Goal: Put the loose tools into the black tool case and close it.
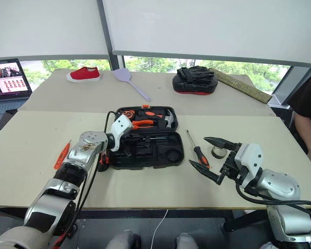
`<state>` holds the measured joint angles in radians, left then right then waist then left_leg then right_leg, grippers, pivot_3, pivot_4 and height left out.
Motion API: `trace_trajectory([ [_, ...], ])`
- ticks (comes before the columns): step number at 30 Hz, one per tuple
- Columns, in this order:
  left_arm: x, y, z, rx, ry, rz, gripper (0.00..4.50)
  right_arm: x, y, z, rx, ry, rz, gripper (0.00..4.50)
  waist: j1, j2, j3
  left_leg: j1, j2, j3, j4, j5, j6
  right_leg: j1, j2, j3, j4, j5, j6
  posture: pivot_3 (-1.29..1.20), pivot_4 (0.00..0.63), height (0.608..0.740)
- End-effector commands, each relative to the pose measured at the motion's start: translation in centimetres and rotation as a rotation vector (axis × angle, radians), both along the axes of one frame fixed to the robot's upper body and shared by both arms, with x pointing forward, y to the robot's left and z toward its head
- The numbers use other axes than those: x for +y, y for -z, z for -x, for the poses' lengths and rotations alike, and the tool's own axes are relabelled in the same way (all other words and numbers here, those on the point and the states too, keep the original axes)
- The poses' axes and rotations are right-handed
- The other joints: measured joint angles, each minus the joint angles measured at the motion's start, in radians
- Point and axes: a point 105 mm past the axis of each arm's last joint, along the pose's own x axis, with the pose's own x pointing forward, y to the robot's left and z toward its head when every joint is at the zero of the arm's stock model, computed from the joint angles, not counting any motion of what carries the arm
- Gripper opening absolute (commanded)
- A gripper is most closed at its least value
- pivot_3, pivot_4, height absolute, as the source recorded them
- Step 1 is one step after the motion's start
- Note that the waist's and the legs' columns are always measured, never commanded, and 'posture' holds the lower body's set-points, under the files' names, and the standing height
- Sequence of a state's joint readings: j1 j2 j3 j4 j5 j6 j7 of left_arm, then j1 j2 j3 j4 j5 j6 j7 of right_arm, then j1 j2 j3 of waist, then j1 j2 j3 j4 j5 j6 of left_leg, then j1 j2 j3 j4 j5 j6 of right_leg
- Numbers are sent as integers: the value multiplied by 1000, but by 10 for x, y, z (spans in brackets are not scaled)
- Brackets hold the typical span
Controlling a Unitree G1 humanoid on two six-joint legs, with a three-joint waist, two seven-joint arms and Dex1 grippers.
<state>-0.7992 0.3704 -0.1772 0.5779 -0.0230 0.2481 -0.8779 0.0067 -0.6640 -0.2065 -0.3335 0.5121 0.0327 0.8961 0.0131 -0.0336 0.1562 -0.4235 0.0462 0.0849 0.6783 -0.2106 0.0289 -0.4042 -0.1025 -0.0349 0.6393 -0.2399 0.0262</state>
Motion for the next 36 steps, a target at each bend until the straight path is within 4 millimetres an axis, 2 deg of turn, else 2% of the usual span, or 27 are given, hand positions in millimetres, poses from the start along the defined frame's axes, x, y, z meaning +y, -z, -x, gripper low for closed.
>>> trace_trajectory([
  [1,-4,9,8,28,32,9,57,0,-11,2,-48,14,-7,4500,0,0,0,0,0,0,0,0,0,0,0,0,0,0,0,0,150,740],
  [2,-4,6,9,17,38,25,57,0,-11,2,-49,17,-9,4500,0,0,0,0,0,0,0,0,0,0,0,0,0,0,0,0,150,740],
  [3,-3,-5,9,-15,44,85,57,-2,-11,2,-50,30,-10,4500,0,0,0,0,1,0,0,0,0,0,0,1,0,0,0,0,150,740],
  [6,10,-39,19,-147,128,226,763,-15,-9,3,-45,100,-19,4500,-1,0,0,-1,2,0,0,0,0,-1,0,1,0,0,-1,0,150,740],
  [9,29,-60,38,-177,224,340,1810,-33,-2,5,-14,212,-10,4500,-1,0,0,-3,2,0,-1,0,0,-3,0,0,0,0,-1,0,150,740],
  [11,44,-63,48,-165,247,334,2484,-52,13,5,64,343,24,4500,-1,0,0,-3,2,0,-1,0,0,-3,0,0,-1,0,-1,0,150,740],
  [14,65,-61,66,-185,282,249,3647,-73,34,16,166,459,58,4500,-1,1,0,-2,2,0,-2,-1,0,-2,0,0,-1,0,-1,0,150,740],
  [16,80,-58,73,-176,248,234,4308,-85,46,26,233,522,65,4500,-1,1,0,-1,2,0,-2,-1,0,-2,-1,0,-1,0,-1,0,150,740],
  [17,89,-55,80,-181,237,238,4464,-90,53,32,266,548,67,4500,0,1,0,-1,3,0,-2,-1,0,-2,-1,1,-1,0,-1,0,150,740],
  [21,106,-50,100,-202,226,251,4464,-101,70,45,368,620,70,4500,-1,2,0,0,4,0,-2,-1,0,-1,-3,0,-3,-1,-2,0,150,740],
  [22,110,-47,110,-184,253,262,4464,-97,70,44,393,620,55,4500,-2,2,1,-1,5,0,-2,-2,-2,-2,-3,0,-5,-4,-6,0,150,740],
  [24,111,-45,129,-177,328,270,4464,-83,61,37,414,588,8,4500,-8,4,1,-1,5,0,-3,-3,-4,-2,-4,0,-7,-3,-4,0,150,740],
  [25,108,-44,137,-171,365,273,4464,-73,56,32,422,557,-1,4500,-9,4,2,-1,5,1,-3,-5,-7,-2,-6,0,-8,-2,-2,0,150,740],
  [29,89,-44,145,-183,412,319,4464,-48,46,8,496,519,62,4500,-12,7,3,-1,5,3,-2,-5,-7,-3,-10,-1,-10,4,0,0,150,740],
  [33,76,-39,149,-161,421,344,4464,-32,51,-8,635,526,136,4500,0,8,4,-3,4,4,-3,-5,-7,-10,-10,-4,-10,5,-1,0,150,740],
  [36,73,-36,152,-157,425,343,4464,-28,57,-20,681,558,178,4500,0,8,4,-8,4,4,-2,-2,-3,-15,-9,-3,-10,6,-4,0,150,740],
])
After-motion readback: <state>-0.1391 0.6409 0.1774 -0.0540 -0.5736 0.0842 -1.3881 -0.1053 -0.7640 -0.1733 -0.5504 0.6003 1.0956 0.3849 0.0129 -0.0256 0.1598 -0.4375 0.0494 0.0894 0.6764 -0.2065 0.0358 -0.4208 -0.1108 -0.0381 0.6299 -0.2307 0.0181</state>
